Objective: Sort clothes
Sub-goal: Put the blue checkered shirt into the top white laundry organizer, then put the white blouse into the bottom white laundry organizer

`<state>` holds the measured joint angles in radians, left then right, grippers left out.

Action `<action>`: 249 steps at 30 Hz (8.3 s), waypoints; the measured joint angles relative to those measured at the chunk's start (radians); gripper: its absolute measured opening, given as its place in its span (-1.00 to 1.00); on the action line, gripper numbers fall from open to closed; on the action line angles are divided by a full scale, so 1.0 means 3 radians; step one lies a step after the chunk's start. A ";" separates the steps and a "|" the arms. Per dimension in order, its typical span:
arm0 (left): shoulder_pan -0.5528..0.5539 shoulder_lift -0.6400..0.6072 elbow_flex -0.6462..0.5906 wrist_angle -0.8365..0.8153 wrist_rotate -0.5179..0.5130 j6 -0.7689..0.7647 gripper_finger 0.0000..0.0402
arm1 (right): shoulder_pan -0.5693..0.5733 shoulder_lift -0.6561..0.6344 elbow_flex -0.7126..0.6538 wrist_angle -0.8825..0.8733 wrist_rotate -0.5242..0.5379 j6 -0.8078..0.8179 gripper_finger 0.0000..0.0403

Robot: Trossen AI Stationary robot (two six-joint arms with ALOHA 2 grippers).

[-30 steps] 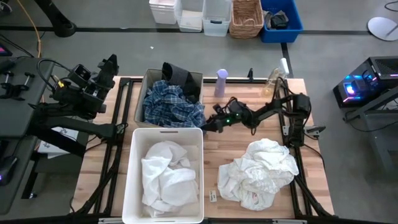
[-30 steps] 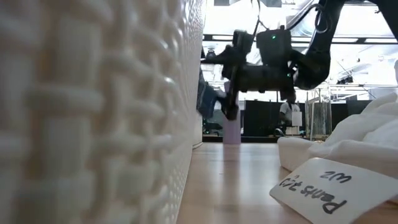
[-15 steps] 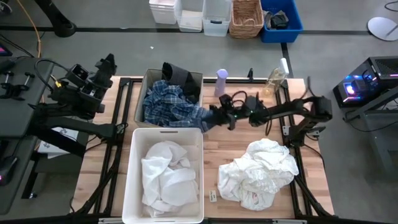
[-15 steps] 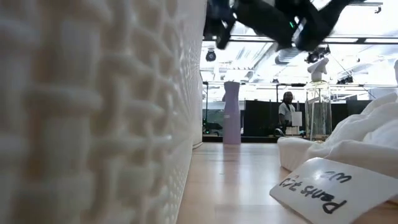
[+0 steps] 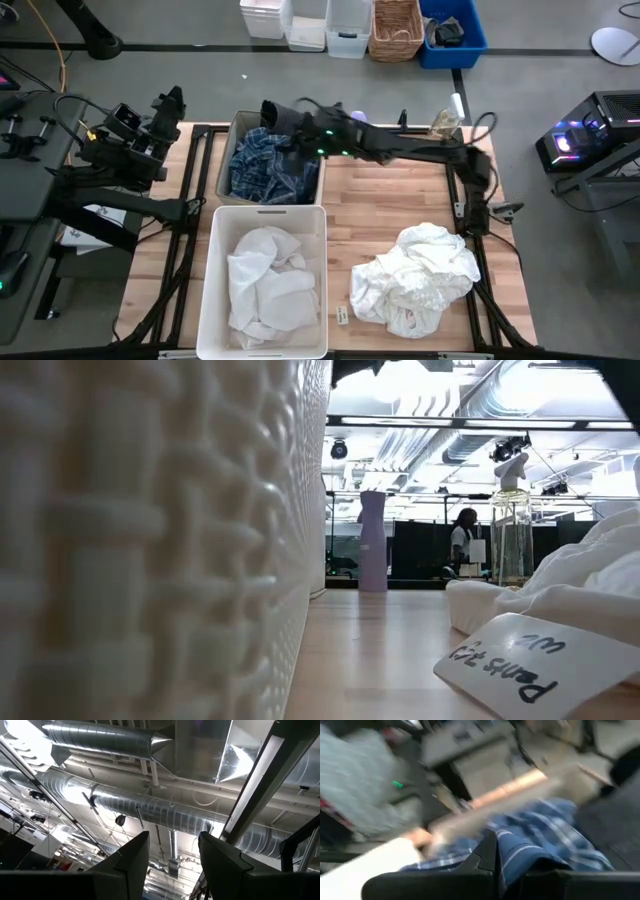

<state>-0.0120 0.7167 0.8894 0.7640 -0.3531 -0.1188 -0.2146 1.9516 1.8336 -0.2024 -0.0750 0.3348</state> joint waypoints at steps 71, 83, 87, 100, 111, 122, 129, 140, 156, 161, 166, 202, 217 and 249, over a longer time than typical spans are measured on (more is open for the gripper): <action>0.0024 0.0804 0.0638 -0.3584 0.0828 -0.0212 0.11 | 0.0500 -0.0674 0.1639 -0.4350 0.0364 -0.0351 0.48; 0.0102 0.1543 0.1946 -0.5266 0.0841 -0.0007 0.24 | 0.1998 -0.1290 -0.0486 -0.4130 0.0349 0.1087 0.48; 0.0102 0.1462 0.1693 -0.5161 0.0904 -0.0242 0.24 | 0.2370 -0.1695 -0.1595 -0.3490 0.0012 0.1786 0.48; 0.0087 0.1119 0.0837 -0.4038 0.1115 -0.1044 0.23 | 0.2755 -0.2230 -0.2866 -0.2910 -0.0284 0.2928 0.48; -0.0089 0.1138 0.0837 -0.4048 0.0855 -0.1174 0.23 | 0.2825 -0.1736 -0.3232 -0.2689 -0.0011 0.2983 0.46; -0.0098 0.0736 0.1196 -0.3899 0.0970 -0.1007 0.23 | 0.2970 -0.1550 -0.2052 -0.3717 0.0392 0.2892 -0.86; -0.0097 0.0351 0.1408 -0.3498 0.0989 -0.0384 0.23 | 0.2917 -0.1652 -0.0075 -0.4527 0.2139 0.3231 -0.93; -0.0098 0.0051 0.1404 -0.3498 0.1213 -0.0178 0.23 | 0.2728 -0.1540 0.0827 -0.0225 0.3808 -0.0888 -0.93; -0.0098 0.0076 0.1404 -0.3507 0.1018 -0.0200 0.23 | 0.2071 0.0031 0.0791 0.1027 0.1157 0.0175 -0.93; -0.0098 0.0125 0.1404 -0.3502 0.0996 -0.0233 0.23 | 0.1877 0.0524 0.0799 0.0596 0.0614 0.0868 -0.93; -0.0098 0.0191 0.1404 -0.3506 0.0988 -0.0295 0.23 | 0.1809 0.1033 0.0790 -0.0469 0.0102 0.1358 -0.93; -0.0096 0.0422 0.1401 -0.3502 0.0970 -0.0289 0.23 | 0.1931 -0.0110 0.0803 -0.1852 0.0547 0.0676 0.28; -0.0093 0.0423 0.1401 -0.3507 0.0963 -0.0297 0.23 | 0.1132 -0.0242 0.0792 -0.2860 0.0865 0.0949 0.26; -0.0093 0.0424 0.1403 -0.3524 0.0962 -0.0292 0.23 | 0.1762 0.0137 0.0871 -0.1430 -0.0577 -0.0062 -0.98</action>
<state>-0.0399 0.8440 1.3102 -0.2932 -0.0643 -0.2066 0.3139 1.9926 2.0949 -0.6315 -0.2481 0.3161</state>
